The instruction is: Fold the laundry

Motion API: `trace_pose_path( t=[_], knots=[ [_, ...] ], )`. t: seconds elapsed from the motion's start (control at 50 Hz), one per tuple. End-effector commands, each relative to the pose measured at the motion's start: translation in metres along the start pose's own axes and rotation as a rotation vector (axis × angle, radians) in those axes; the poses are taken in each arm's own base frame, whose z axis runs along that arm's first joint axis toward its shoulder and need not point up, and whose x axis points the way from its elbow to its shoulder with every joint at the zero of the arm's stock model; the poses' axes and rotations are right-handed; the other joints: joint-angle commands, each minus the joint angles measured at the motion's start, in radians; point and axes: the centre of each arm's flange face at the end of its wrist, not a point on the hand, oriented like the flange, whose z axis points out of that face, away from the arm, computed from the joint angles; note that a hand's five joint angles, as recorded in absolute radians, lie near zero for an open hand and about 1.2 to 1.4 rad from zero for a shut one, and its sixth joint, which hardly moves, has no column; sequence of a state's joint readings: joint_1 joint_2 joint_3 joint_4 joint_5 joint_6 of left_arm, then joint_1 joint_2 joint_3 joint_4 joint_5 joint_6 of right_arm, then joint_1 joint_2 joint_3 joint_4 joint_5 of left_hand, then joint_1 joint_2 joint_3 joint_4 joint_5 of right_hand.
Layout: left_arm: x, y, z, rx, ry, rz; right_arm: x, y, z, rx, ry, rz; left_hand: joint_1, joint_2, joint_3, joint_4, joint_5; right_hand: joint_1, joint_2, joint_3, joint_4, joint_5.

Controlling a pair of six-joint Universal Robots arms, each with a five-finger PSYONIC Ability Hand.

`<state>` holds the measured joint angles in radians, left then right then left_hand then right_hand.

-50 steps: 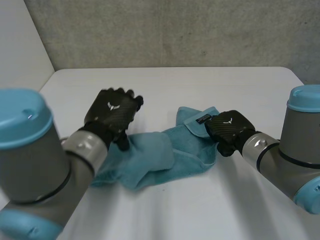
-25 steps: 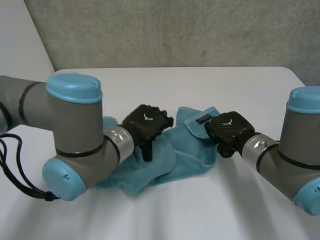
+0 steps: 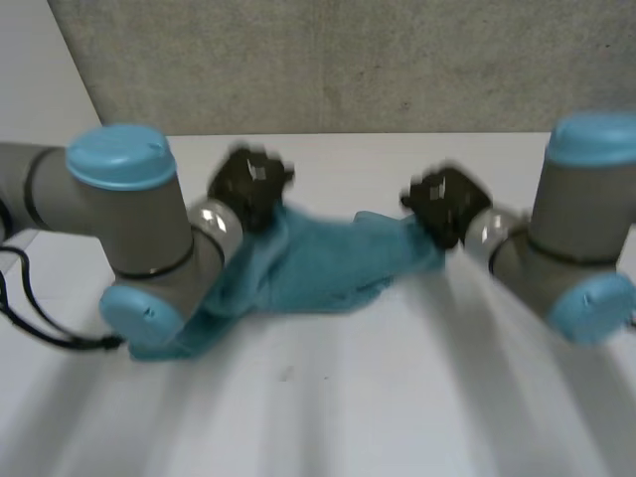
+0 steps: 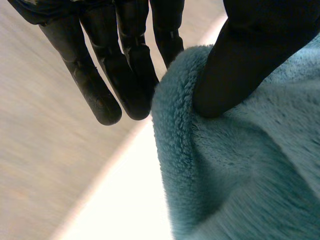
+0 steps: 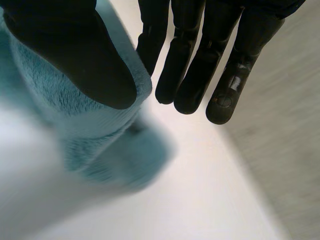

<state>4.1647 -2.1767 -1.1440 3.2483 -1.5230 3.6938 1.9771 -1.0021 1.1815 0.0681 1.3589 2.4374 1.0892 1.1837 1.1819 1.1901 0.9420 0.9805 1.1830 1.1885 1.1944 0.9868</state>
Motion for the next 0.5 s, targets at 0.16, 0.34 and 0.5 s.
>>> trace_pose_path(
  t=[0.16,0.34,0.5],
  knots=[
    [-0.120,-0.135,-0.006,0.712,-0.542,-0.008,0.140,-0.145,-0.019,0.673,0.597,0.196,0.307,0.213,0.214,0.206,0.280,0.416,0.213,0.208,0.202,0.235],
    [-0.088,-0.052,-0.020,0.466,-0.408,-0.128,0.072,-0.077,-0.023,0.433,0.384,0.227,0.252,0.157,0.159,0.151,0.224,0.416,0.213,0.208,0.202,0.235],
    [-0.014,0.044,-0.045,0.156,-0.209,-0.152,-0.014,0.017,-0.030,0.034,0.124,0.256,0.260,0.166,0.168,0.160,0.233,0.416,0.213,0.208,0.202,0.235]
  ],
)
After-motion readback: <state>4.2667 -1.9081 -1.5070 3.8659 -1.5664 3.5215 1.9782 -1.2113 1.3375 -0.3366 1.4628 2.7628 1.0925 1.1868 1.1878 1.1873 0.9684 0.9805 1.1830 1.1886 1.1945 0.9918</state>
